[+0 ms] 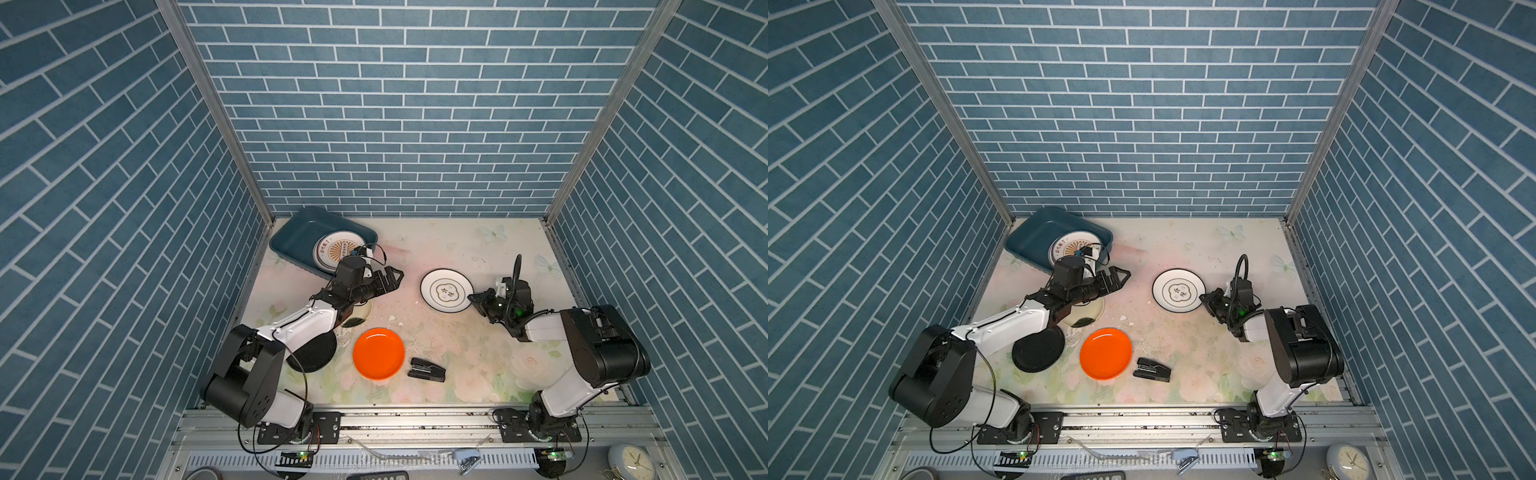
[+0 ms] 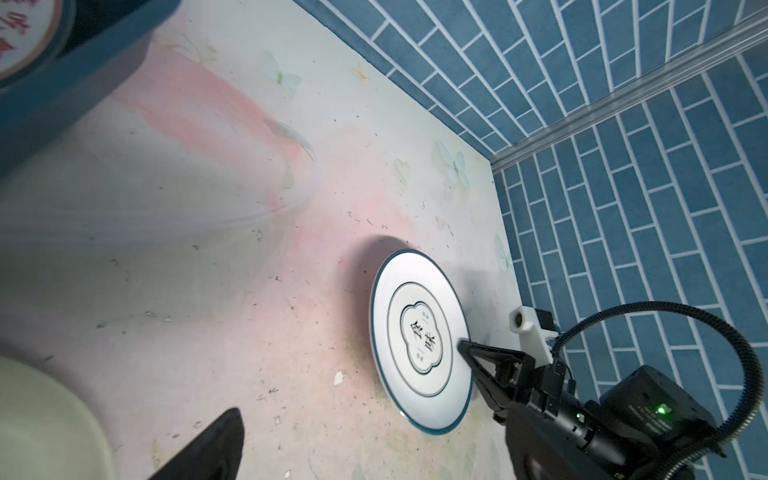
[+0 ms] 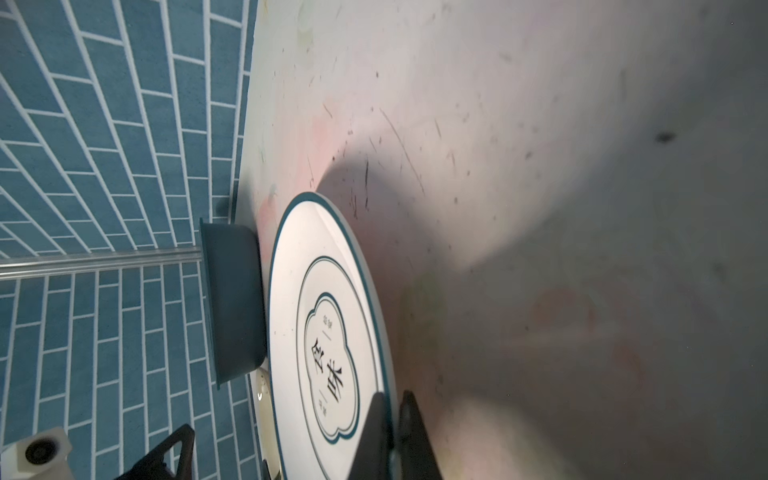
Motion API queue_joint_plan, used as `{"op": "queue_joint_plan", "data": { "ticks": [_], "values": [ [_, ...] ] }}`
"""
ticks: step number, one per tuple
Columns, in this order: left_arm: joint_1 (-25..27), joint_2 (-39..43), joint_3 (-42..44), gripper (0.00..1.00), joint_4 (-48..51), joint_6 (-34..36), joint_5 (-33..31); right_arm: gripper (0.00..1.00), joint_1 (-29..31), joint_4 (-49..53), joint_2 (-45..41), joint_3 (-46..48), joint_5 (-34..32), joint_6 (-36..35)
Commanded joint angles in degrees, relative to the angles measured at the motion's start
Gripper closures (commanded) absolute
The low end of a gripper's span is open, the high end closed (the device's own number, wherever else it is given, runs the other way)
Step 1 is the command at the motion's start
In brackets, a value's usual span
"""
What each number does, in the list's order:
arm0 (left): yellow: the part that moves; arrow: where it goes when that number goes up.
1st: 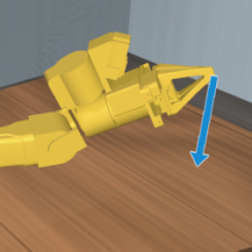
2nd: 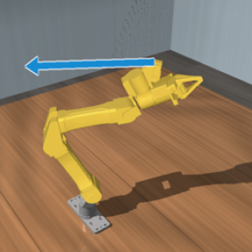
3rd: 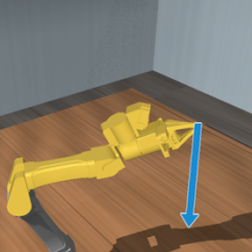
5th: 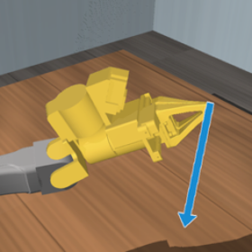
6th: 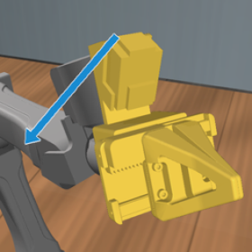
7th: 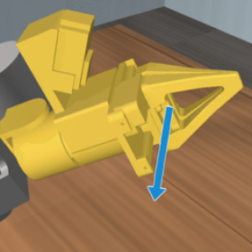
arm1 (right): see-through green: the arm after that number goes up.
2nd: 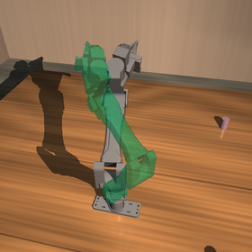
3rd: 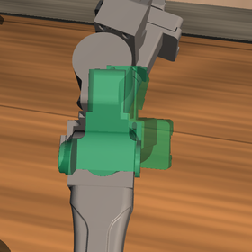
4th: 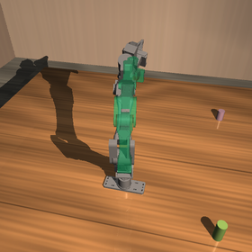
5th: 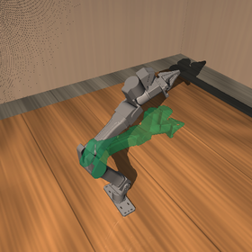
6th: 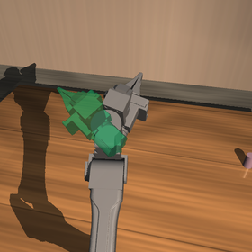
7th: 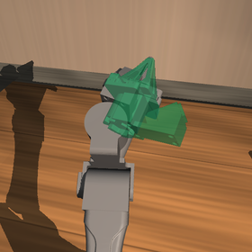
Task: Place the plates into the plastic bin on the countertop
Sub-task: 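Lift the cloud-pattern plate upright with the right gripper while the left gripper reaches toward it, then grasp the upright plate rim with the left gripper and open the right gripper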
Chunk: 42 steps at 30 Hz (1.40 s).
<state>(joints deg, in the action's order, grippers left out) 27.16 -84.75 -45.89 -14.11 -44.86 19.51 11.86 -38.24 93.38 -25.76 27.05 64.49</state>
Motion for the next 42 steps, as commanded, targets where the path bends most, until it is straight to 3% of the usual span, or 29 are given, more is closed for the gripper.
{"op": "queue_joint_plan", "data": {
  "ticks": [1,10,18,33,42],
  "values": [
    [1.32,-2.4,-1.9,0.0,-2.14,-0.88,0.63,1.0,0.99,-8.06,-4.07,0.91,1.98,4.61],
    [2.54,-9.36,-5.03,0.04,-4.58,-2.59,2.43,1.0,1.68,-2.68,-12.84,3.46,0.2,3.33],
    [4.38,-12.23,-6.9,0.19,-6.41,-4.35,4.03,1.0,2.03,3.76,-17.43,1.97,-0.85,0.76],
    [5.76,-15.21,-8.34,0.4,-9.61,-6.46,6.28,1.0,3.08,1.68,-18.02,0.53,0.98,2.68],
    [5.89,-16.39,-9.13,0.61,-10.67,-7.12,7.94,1.0,4.03,1.72,-18.15,-0.16,0.96,2.64]
  ]
}}
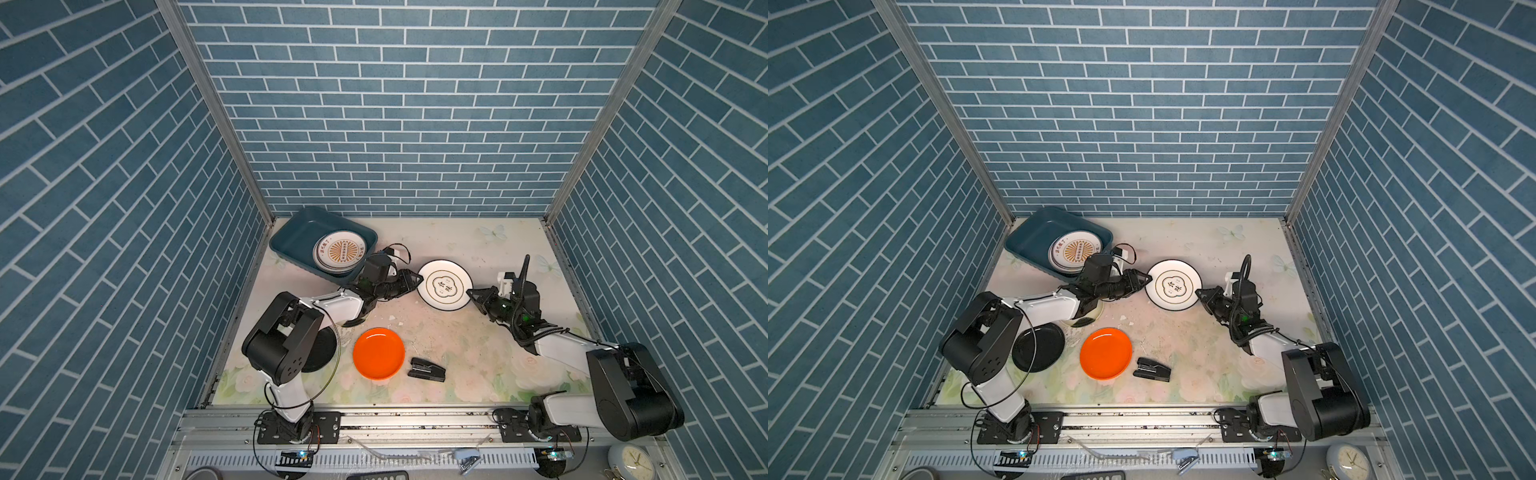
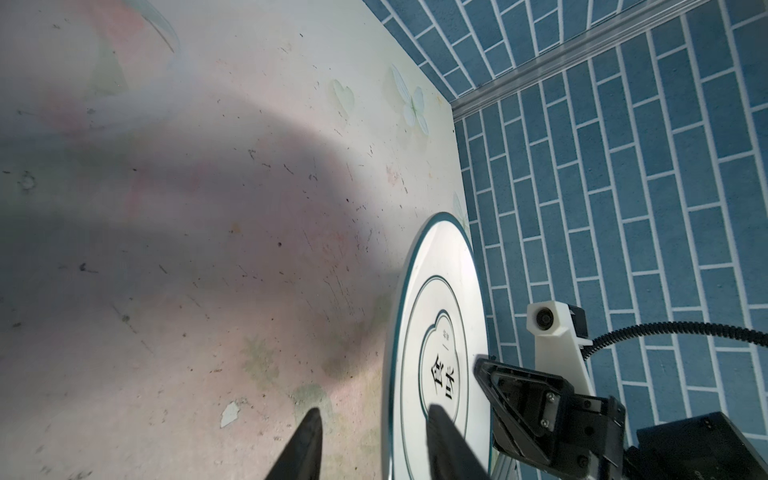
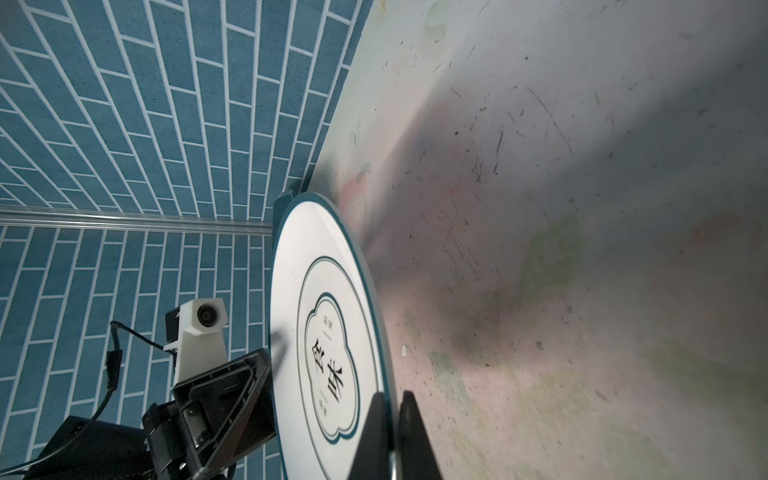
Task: Place the plates into the plastic bin on the countertop
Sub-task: 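Grasp the upright plate rim with the left gripper and open the right gripper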
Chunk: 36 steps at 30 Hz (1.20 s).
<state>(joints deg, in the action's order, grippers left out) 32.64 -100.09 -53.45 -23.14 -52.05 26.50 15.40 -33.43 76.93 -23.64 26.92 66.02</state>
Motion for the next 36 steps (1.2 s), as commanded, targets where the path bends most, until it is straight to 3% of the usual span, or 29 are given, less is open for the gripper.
{"op": "queue_joint_plan", "data": {
  "ticks": [1,8,12,15,21,29,36],
  "values": [
    [0.41,-1.15,-1.52,0.62,-1.78,0.02,1.05,1.0,0.58,-3.03,-1.61,-2.42,1.2,0.99],
    [0.42,-2.27,-1.22,0.79,-3.56,-0.81,1.53,0.99,0.97,-2.24,-0.73,-3.17,1.62,0.88],
    [0.4,-2.65,-1.3,0.9,-3.92,-0.98,2.01,0.73,1.04,-2.56,-0.81,-3.25,1.82,0.49],
    [0.5,-2.9,-0.38,0.91,-6.01,-1.18,1.79,0.53,1.19,-1.39,-0.9,-3.67,1.5,-0.61],
    [0.45,-3.86,-0.84,1.0,-5.61,-1.42,2.25,0.3,1.28,-0.57,-1.23,-3.74,0.73,-1.46],
    [0.41,-2.87,-1.3,1.0,-3.72,-0.99,1.59,0.25,1.3,2.17,-3.29,-2.99,-0.45,-3.03],
    [0.41,-1.77,-2.35,1.0,-1.15,0.35,1.35,0.14,1.3,6.59,-6.75,-2.29,-2.86,-5.49]
  ]
}}
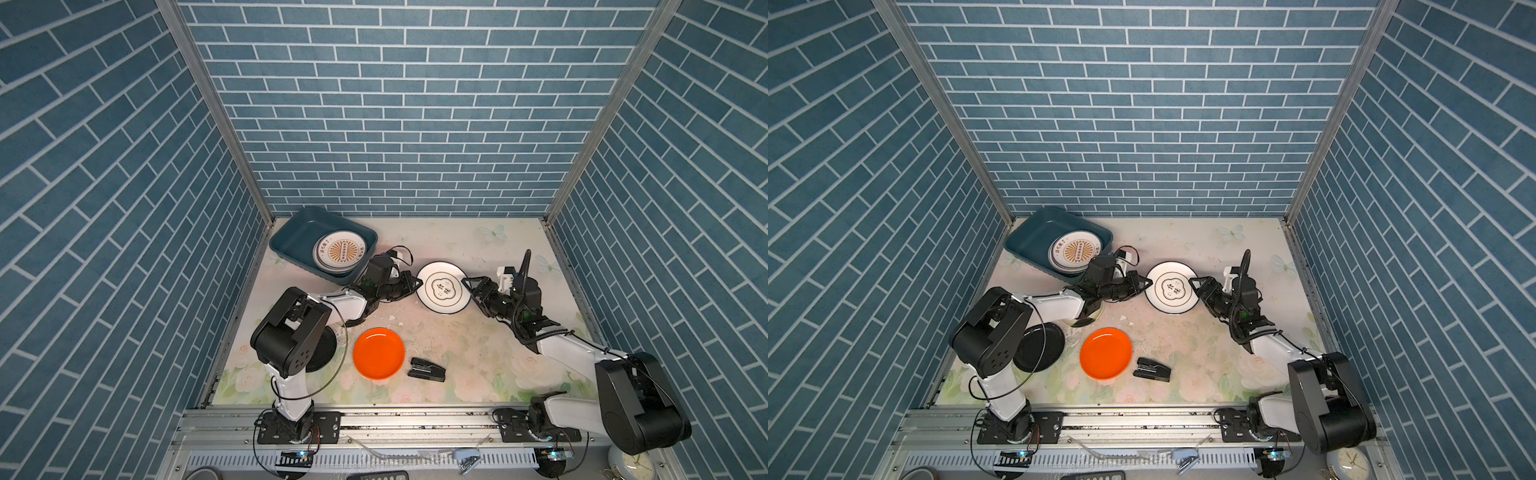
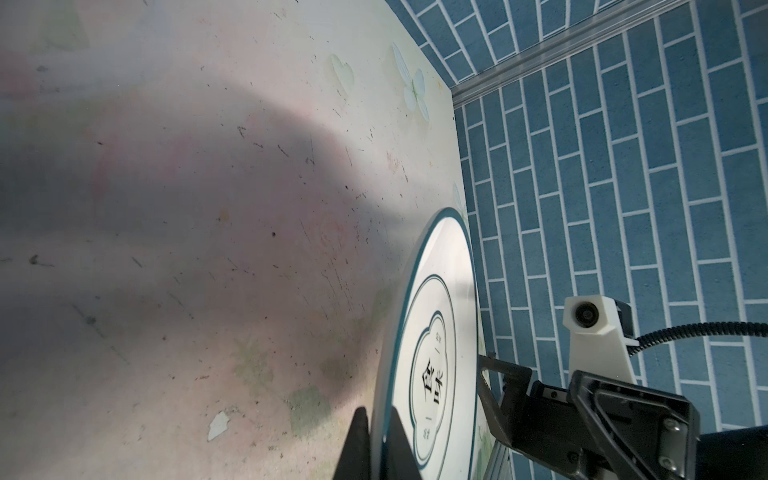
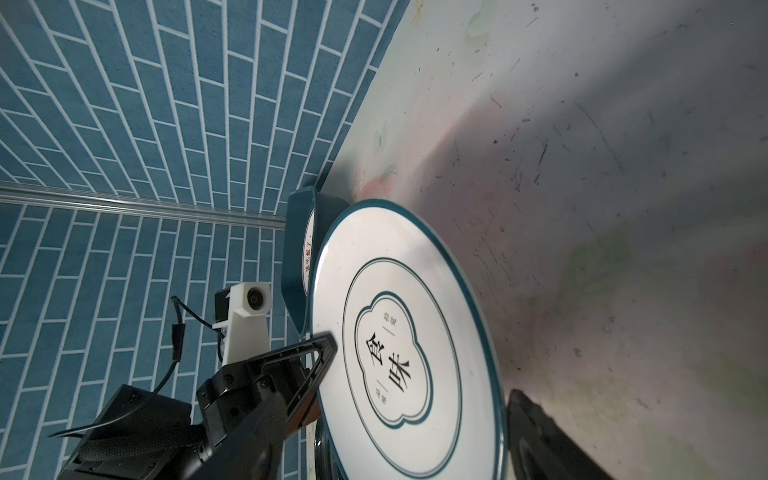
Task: Place the plates into the plastic bin on the countertop
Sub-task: 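Grasp the upright plate rim with the left gripper and open the right gripper, then carry the plate to the teal bin with the left gripper while the right gripper withdraws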
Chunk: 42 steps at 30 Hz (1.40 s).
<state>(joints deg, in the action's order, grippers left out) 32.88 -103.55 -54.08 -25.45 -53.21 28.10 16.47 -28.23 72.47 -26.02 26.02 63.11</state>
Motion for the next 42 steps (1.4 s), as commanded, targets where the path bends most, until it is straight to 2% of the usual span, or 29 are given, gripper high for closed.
{"op": "queue_joint_plan", "data": {
  "ticks": [1,10,12,17,25,29,34,38,42],
  "values": [
    [0.1,1.98,-1.88,1.0,1.55,1.73,-0.24,0.13,0.24,2.18,-2.77,0.18,-2.26,-2.96],
    [-1.01,6.0,-3.94,1.0,9.39,6.97,-2.84,0.06,0.24,7.1,-6.81,1.23,-5.11,-5.71],
    [-1.07,7.44,-4.98,1.0,13.17,9.94,-5.08,0.05,0.23,9.84,-8.4,1.24,-6.63,-7.23],
    [-3.63,10.15,-7.25,1.0,18.19,13.06,-5.42,0.03,0.14,17.17,-11.62,0.65,-8.34,-11.07],
    [-13.93,17.0,-3.23,1.0,18.41,12.98,-9.27,0.02,0.13,21.28,-17.67,1.62,-9.23,-14.23],
    [-19.91,22.41,-0.92,1.0,19.16,14.48,-13.95,0.02,0.14,20.84,-18.92,1.93,-8.74,-15.8],
    [-30.32,27.12,-0.96,1.0,21.88,17.66,-19.71,0.02,0.12,18.08,-18.3,2.99,-6.78,-15.91],
    [-36.79,26.53,-2.16,1.0,21.57,18.01,-22.12,0.02,0.1,17.69,-18.37,3.29,-5.9,-15.89],
    [-38.16,21.81,-3.35,1.0,19.38,17.68,-23.64,0.02,0.14,17.74,-18.18,3.52,-5.63,-16.0]
  ]
}}
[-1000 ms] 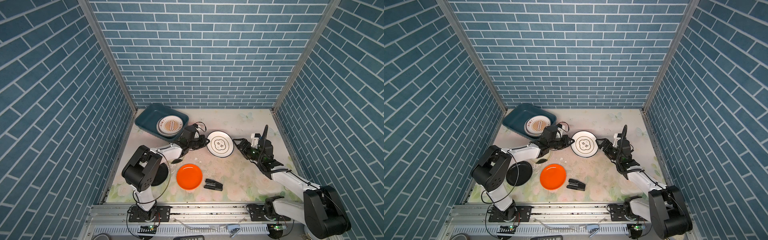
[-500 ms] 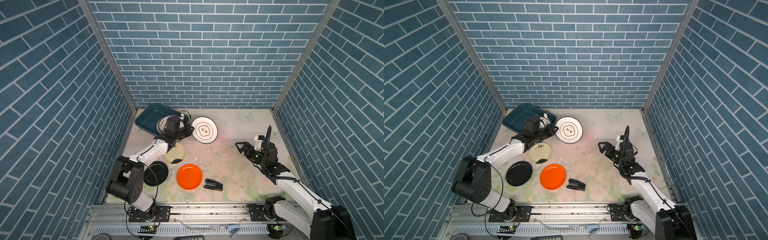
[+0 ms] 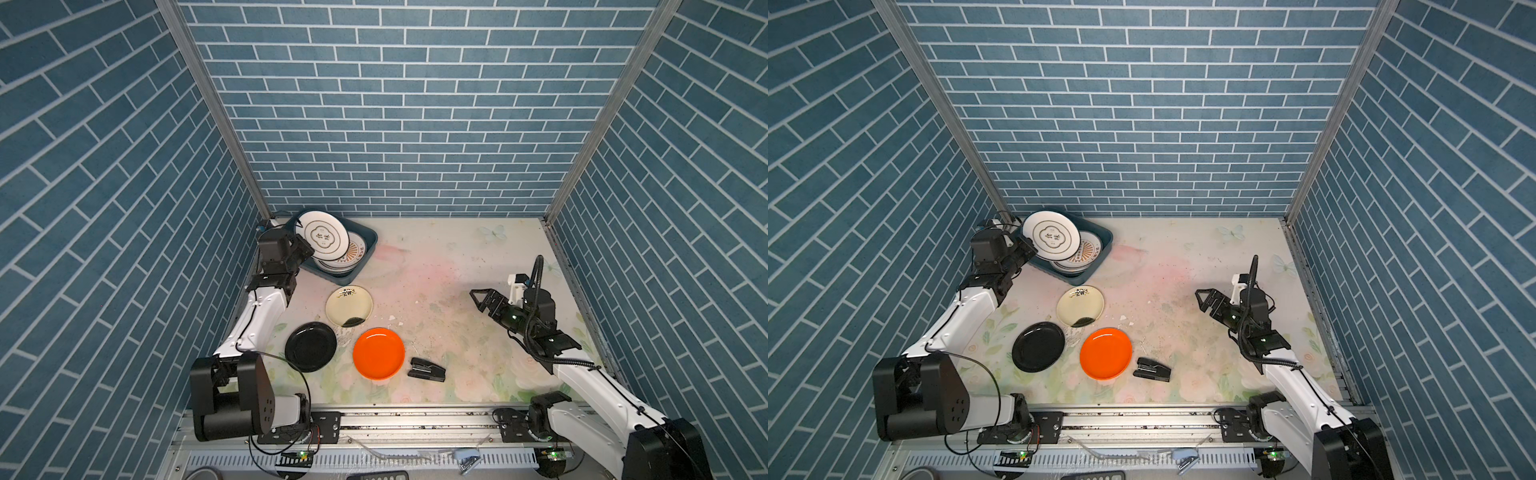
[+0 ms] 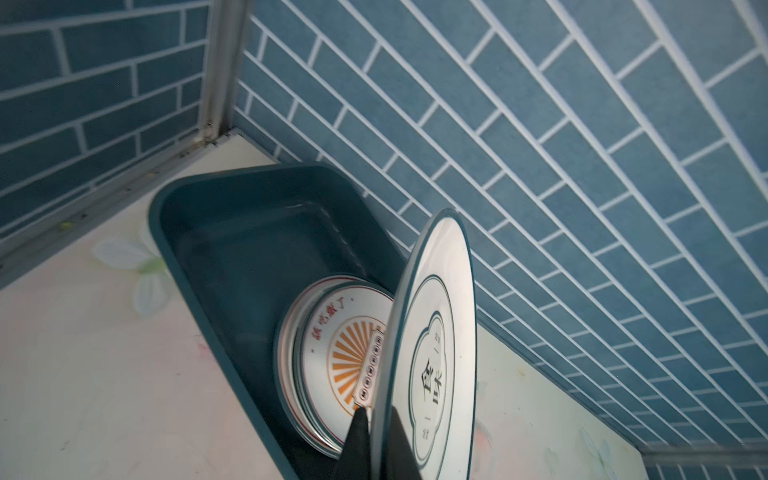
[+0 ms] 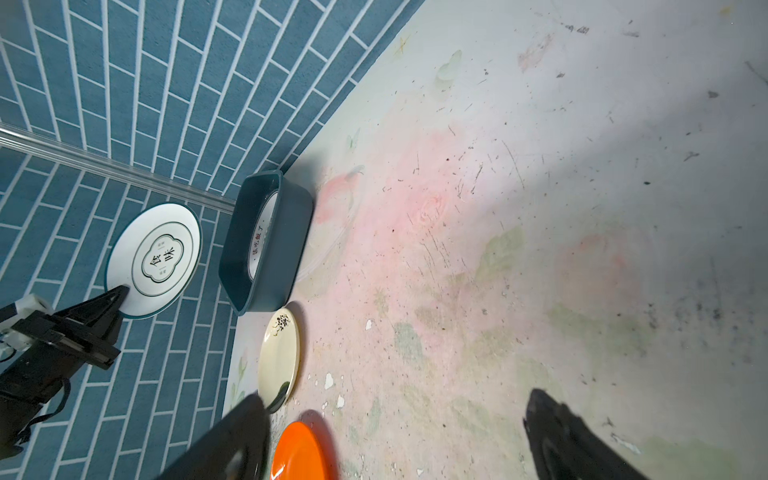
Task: Place the plates into the plastic bin on the countertop
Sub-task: 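Carry the plate to the teal bin with the left gripper while the right gripper withdraws, then lower the plate into the bin and open the left gripper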
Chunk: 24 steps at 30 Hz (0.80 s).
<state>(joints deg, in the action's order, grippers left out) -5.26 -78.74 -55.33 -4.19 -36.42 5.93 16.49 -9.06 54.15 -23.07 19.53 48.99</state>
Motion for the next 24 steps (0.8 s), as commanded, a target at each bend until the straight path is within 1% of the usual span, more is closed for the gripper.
{"op": "queue_joint_plan", "data": {
  "ticks": [1,7,12,19,20,21,24],
  "values": [
    [-0.1,-4.61,-3.19,1.0,-1.15,1.24,-1.41,0.02,0.12,-1.25,0.12,0.49,0.95,-1.88],
    [-1.51,-14.94,-9.23,1.0,-0.3,0.78,2.26,0.03,0.12,0.24,-0.7,0.65,0.43,-2.07],
    [-2.03,-22.01,-14.58,1.0,0.03,-0.52,8.13,0.03,0.12,0.36,-0.95,1.25,-0.1,-1.88],
    [-2.04,-28.04,-19.2,1.0,0.88,-0.96,12.16,0.03,0.16,0.35,1.06,0.51,-0.02,-1.88],
    [-2.01,-28.91,-19.63,0.99,1.46,-0.97,12.3,0.03,0.12,0.38,1.52,0.41,-0.02,-1.84],
    [-2.03,-29.6,-19.98,0.93,1.63,-0.89,12.81,0.03,0.08,0.36,1.96,0.19,-0.02,-1.88],
    [-2.03,-31.05,-20.53,0.9,1.79,-0.68,14.05,0.04,0.12,0.36,2.97,-0.21,-0.28,-1.82]
  ]
}}
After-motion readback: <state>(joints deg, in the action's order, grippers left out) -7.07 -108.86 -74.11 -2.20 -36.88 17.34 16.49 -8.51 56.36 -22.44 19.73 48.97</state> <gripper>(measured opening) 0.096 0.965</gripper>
